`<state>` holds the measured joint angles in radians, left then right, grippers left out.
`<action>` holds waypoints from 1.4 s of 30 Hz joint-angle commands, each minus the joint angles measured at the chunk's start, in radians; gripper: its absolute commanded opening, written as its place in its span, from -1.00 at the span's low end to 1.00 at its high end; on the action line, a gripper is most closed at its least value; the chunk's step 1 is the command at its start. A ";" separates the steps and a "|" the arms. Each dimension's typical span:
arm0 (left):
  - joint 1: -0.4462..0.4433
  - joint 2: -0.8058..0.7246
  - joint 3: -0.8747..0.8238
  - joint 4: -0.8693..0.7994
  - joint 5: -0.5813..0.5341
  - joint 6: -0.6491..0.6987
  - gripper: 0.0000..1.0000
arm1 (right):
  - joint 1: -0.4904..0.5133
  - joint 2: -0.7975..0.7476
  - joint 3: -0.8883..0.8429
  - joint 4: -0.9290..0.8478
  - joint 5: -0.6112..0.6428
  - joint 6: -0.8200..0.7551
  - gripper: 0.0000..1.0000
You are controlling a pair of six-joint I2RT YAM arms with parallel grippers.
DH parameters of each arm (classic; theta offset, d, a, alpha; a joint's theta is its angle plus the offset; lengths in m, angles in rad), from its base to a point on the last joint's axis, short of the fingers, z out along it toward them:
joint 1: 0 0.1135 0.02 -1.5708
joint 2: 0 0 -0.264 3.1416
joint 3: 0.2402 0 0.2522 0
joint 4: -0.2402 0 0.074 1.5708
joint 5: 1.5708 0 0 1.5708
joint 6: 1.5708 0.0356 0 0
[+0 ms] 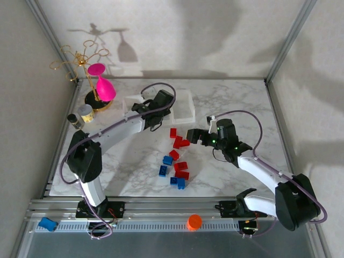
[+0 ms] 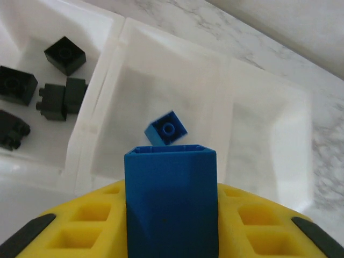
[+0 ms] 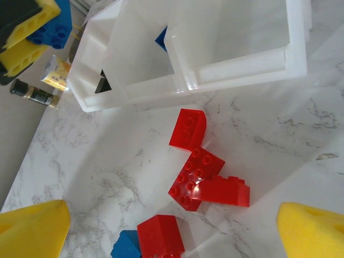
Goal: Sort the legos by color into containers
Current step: Place the lego in the container.
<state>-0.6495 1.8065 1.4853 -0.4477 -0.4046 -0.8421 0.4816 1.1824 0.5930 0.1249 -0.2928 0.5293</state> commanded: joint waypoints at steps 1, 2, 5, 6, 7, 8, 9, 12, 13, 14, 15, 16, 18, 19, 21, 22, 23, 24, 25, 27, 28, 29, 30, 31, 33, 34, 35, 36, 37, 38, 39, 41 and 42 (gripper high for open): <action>0.036 0.098 0.076 -0.009 0.023 0.078 -0.41 | -0.013 0.015 0.036 0.025 0.038 0.000 0.97; 0.046 0.131 0.105 -0.011 0.027 0.089 -0.40 | -0.015 0.016 0.040 0.021 0.041 -0.006 0.97; 0.063 0.216 0.186 -0.026 0.008 0.117 -0.41 | -0.020 0.023 0.046 0.018 0.050 -0.024 0.97; 0.067 0.243 0.205 -0.026 0.002 0.126 -0.41 | -0.022 0.026 0.050 0.016 0.050 -0.026 0.97; 0.073 0.269 0.227 -0.031 -0.002 0.129 -0.40 | -0.024 0.033 0.053 0.015 0.048 -0.028 0.98; 0.080 0.300 0.254 -0.036 0.005 0.132 -0.40 | -0.026 0.037 0.057 0.016 0.043 -0.028 0.98; 0.087 0.323 0.275 -0.039 0.013 0.140 -0.40 | -0.026 0.041 0.058 0.018 0.039 -0.026 0.97; 0.102 0.389 0.342 -0.061 0.010 0.154 -0.34 | -0.029 0.047 0.063 0.014 0.036 -0.028 0.97; 0.106 0.408 0.365 -0.076 0.009 0.157 -0.29 | -0.029 0.050 0.067 0.007 0.039 -0.033 0.98; 0.111 0.423 0.385 -0.090 0.011 0.159 -0.23 | -0.030 0.052 0.075 -0.001 0.045 -0.039 0.97; 0.112 0.433 0.398 -0.094 0.017 0.165 -0.19 | -0.032 0.054 0.080 -0.010 0.046 -0.045 0.97; 0.113 0.438 0.406 -0.098 0.022 0.169 -0.12 | -0.034 0.054 0.084 -0.018 0.047 -0.048 0.98; 0.112 0.434 0.405 -0.095 0.028 0.173 0.03 | -0.039 0.055 0.089 -0.023 0.047 -0.054 0.97; 0.113 0.428 0.405 -0.094 0.026 0.175 0.09 | -0.040 0.057 0.091 -0.024 0.044 -0.054 0.97; 0.113 0.415 0.406 -0.094 0.026 0.176 0.12 | -0.043 0.059 0.096 -0.026 0.041 -0.058 0.98; 0.113 0.404 0.405 -0.093 0.035 0.176 0.12 | -0.044 0.062 0.099 -0.028 0.041 -0.060 0.97; 0.111 0.391 0.401 -0.093 0.044 0.174 0.12 | -0.044 0.064 0.100 -0.027 0.041 -0.064 0.97; 0.108 0.375 0.392 -0.090 0.049 0.173 0.12 | -0.044 0.065 0.099 -0.027 0.041 -0.064 0.98; 0.105 0.353 0.378 -0.085 0.051 0.172 0.12 | -0.044 0.066 0.098 -0.028 0.042 -0.065 0.97; 0.098 0.306 0.339 -0.067 0.053 0.172 0.13 | -0.044 0.070 0.094 -0.027 0.040 -0.066 0.98; 0.094 0.278 0.309 -0.053 0.059 0.170 0.13 | -0.044 0.073 0.092 -0.025 0.036 -0.067 0.98; 0.090 0.248 0.279 -0.036 0.068 0.170 0.14 | -0.044 0.076 0.088 -0.023 0.028 -0.068 0.98; 0.087 0.224 0.254 -0.022 0.075 0.168 0.15 | -0.044 0.082 0.087 -0.025 0.024 -0.070 0.97; 0.082 0.196 0.218 -0.006 0.082 0.161 0.15 | -0.044 0.090 0.087 -0.029 0.023 -0.072 0.97; 0.071 0.150 0.160 0.026 0.100 0.152 0.16 | -0.044 0.110 0.088 -0.047 0.028 -0.085 0.97; 0.061 0.128 0.136 0.034 0.110 0.153 0.16 | -0.042 0.117 0.087 -0.053 0.031 -0.092 0.98; 0.052 0.112 0.118 0.029 0.105 0.149 0.16 | -0.043 0.122 0.084 -0.057 0.035 -0.096 0.97; 0.041 0.095 0.100 0.026 0.099 0.146 0.16 | -0.042 0.122 0.077 -0.058 0.037 -0.098 0.97; 0.026 0.076 0.077 0.026 0.096 0.150 0.17 | -0.043 0.117 0.069 -0.056 0.038 -0.097 0.98; 0.011 0.058 0.053 0.026 0.094 0.148 0.17 | -0.043 0.114 0.059 -0.053 0.035 -0.093 0.97; 0.000 0.042 0.030 0.025 0.104 0.145 0.18 | -0.042 0.113 0.053 -0.053 0.033 -0.089 0.97; -0.030 -0.001 -0.035 0.041 0.126 0.146 0.22 | -0.040 0.115 0.045 -0.056 0.019 -0.086 0.98; -0.044 -0.021 -0.065 0.046 0.120 0.139 0.22 | -0.038 0.117 0.039 -0.054 0.014 -0.089 0.98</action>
<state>-0.6590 1.8336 1.4860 -0.4030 -0.3050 -0.6849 0.4427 1.2987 0.6529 0.0837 -0.2634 0.4561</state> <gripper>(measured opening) 0.608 0.988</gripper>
